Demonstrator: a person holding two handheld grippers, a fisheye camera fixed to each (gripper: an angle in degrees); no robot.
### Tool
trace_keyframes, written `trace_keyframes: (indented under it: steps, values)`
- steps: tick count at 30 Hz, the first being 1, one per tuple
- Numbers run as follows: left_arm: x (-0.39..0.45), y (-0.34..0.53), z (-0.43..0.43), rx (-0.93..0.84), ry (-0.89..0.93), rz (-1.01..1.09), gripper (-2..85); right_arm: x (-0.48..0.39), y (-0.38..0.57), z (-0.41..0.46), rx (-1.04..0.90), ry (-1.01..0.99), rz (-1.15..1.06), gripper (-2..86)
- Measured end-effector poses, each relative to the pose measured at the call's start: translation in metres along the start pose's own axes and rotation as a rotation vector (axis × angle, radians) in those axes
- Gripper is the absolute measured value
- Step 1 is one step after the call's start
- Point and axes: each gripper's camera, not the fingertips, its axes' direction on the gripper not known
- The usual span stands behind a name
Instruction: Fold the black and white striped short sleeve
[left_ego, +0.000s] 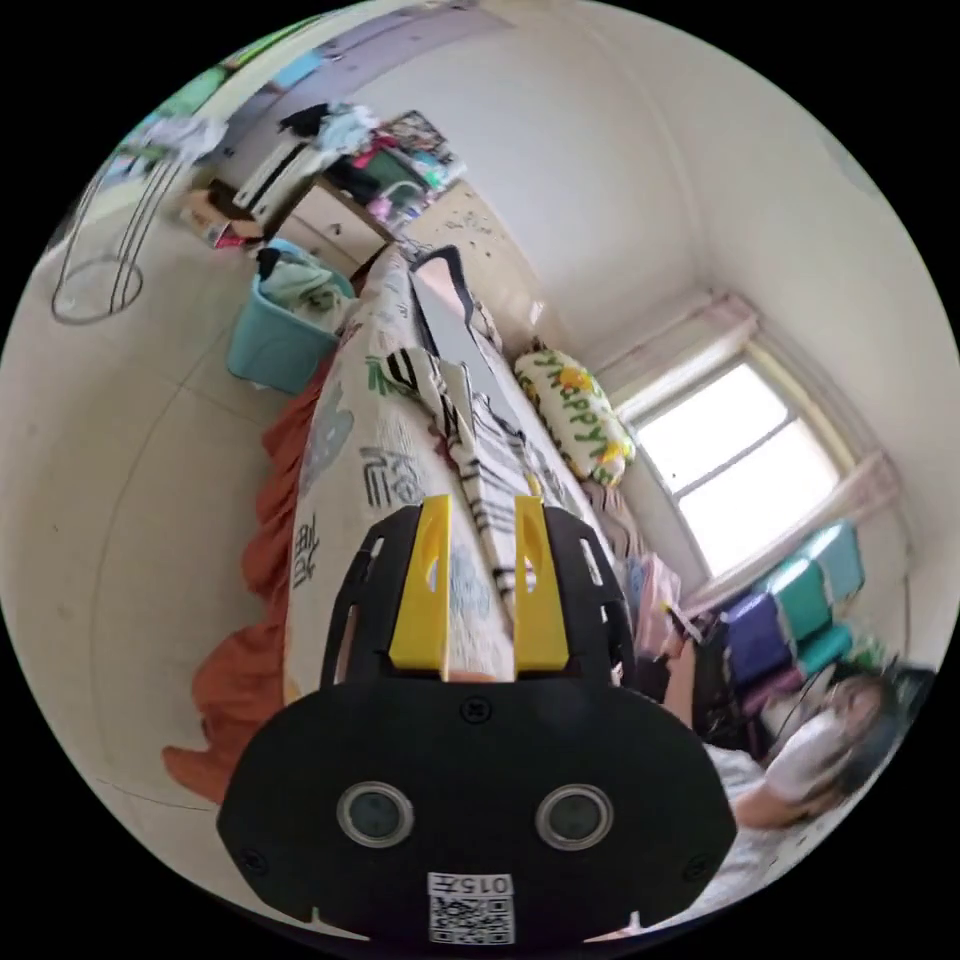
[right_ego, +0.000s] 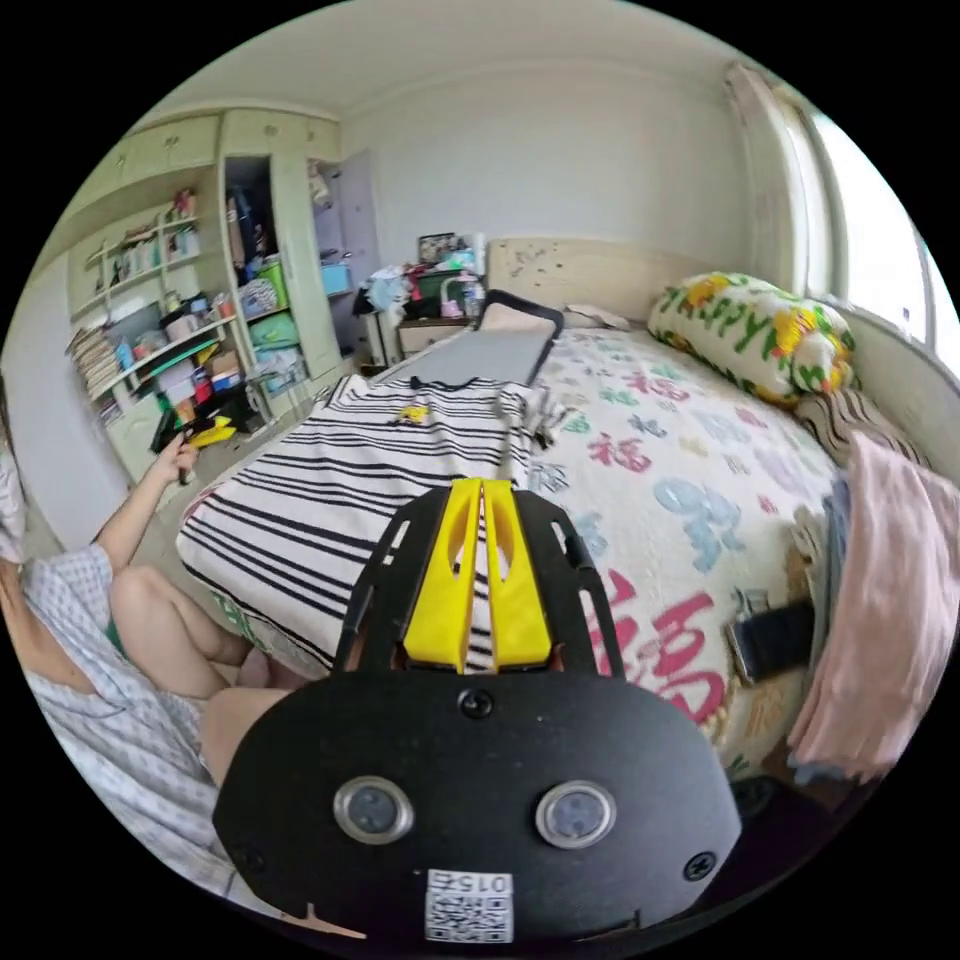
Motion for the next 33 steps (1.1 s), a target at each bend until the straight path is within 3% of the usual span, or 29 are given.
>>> trace_keyframes:
  steps: [3, 6, 8, 13, 15, 17, 19, 20, 22, 25, 29, 31, 33]
  values:
    - [-0.043, -0.051, 0.030, 0.159, -0.023, -0.232, 15.8, -0.065, -0.073, 0.063, -0.020, -0.242, -0.158, 0.2]
    - [-0.068, -0.088, 0.071, 0.193, 0.054, -0.320, 16.2, -0.126, -0.140, 0.140, -0.096, -0.487, -0.250, 0.4]
    - [-0.081, -0.108, 0.092, 0.181, 0.080, -0.325, 16.1, -0.162, -0.173, 0.188, -0.158, -0.544, -0.289, 0.5]
    - [-0.104, -0.156, 0.104, 0.166, 0.085, -0.203, 11.5, -0.268, -0.229, 0.299, -0.270, -0.344, -0.521, 1.5]
    - [-0.117, -0.165, 0.118, 0.050, 0.240, -0.172, 5.6, -0.314, -0.246, 0.340, -0.247, -0.278, -0.584, 3.8]
    - [-0.129, -0.164, 0.126, -0.035, 0.343, -0.218, 1.1, -0.347, -0.255, 0.365, -0.285, -0.356, -0.627, 5.8]
    - [-0.128, -0.163, 0.117, -0.035, 0.360, -0.196, -0.1, -0.377, -0.258, 0.386, -0.344, -0.331, -0.708, 7.2]
    - [-0.122, -0.161, 0.106, 0.005, 0.351, -0.150, -0.4, -0.392, -0.261, 0.400, -0.382, -0.228, -0.756, 8.0]
    - [-0.112, -0.159, 0.091, 0.068, 0.363, -0.077, -0.7, -0.398, -0.268, 0.416, -0.408, -0.125, -0.766, 8.9]
    - [-0.096, -0.154, 0.073, 0.142, 0.372, -0.014, -0.9, -0.386, -0.289, 0.424, -0.479, -0.241, -0.702, 7.9]
    - [-0.066, -0.148, 0.062, 0.183, 0.354, 0.077, -0.9, -0.376, -0.299, 0.420, -0.475, -0.180, -0.679, 1.3]
    - [-0.054, -0.147, 0.059, 0.215, 0.370, 0.102, -0.8, -0.366, -0.307, 0.405, -0.414, -0.248, -0.599, 0.2]
    - [-0.042, -0.143, 0.049, 0.302, 0.400, 0.131, -0.6, -0.334, -0.324, 0.377, -0.285, -0.560, -0.399, -0.2]
